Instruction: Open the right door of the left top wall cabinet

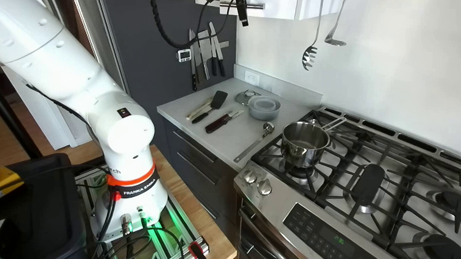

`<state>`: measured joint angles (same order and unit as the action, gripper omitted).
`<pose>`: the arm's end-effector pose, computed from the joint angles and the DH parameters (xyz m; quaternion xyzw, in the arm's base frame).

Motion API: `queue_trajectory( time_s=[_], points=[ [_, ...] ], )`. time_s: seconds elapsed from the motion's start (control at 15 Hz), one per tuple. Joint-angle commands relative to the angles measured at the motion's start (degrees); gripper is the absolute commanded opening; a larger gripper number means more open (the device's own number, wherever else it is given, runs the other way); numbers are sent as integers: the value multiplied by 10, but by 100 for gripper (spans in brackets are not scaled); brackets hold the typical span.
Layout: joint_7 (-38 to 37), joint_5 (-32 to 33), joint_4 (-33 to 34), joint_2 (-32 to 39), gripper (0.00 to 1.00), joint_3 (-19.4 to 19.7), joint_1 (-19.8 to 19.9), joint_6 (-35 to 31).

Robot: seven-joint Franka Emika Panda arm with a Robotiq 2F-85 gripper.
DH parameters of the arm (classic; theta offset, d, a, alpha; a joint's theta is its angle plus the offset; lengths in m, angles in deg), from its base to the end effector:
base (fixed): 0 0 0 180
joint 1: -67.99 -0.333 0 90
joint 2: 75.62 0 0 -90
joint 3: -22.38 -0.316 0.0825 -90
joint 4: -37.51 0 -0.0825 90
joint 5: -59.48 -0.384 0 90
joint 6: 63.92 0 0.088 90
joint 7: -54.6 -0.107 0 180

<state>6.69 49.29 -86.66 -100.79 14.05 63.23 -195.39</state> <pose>0.4500 0.1209 0.6301 -0.9040 0.3212 -0.2147 0.1831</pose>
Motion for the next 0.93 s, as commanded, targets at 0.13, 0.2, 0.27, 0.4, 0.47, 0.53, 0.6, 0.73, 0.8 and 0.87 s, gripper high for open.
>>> queue_trajectory(
  time_s=[0.13,0.2,0.27,0.4,0.47,0.53,0.6,0.73,0.8,0.87],
  points=[
    [88,4,-62,-62,100,30,17,100],
    [93,7,-62,-67,100,31,22,108],
    [64,-8,-6,-34,100,10,19,64],
    [77,-9,-13,-50,100,16,26,85],
    [81,-9,-19,-56,100,18,28,87],
    [82,-9,-23,-60,100,18,30,87],
    [82,-9,-25,-62,100,19,31,88],
    [88,3,-26,-62,100,19,38,87],
    [99,3,-28,-62,100,26,40,90],
    [113,2,-30,-64,100,32,41,88]
  ],
)
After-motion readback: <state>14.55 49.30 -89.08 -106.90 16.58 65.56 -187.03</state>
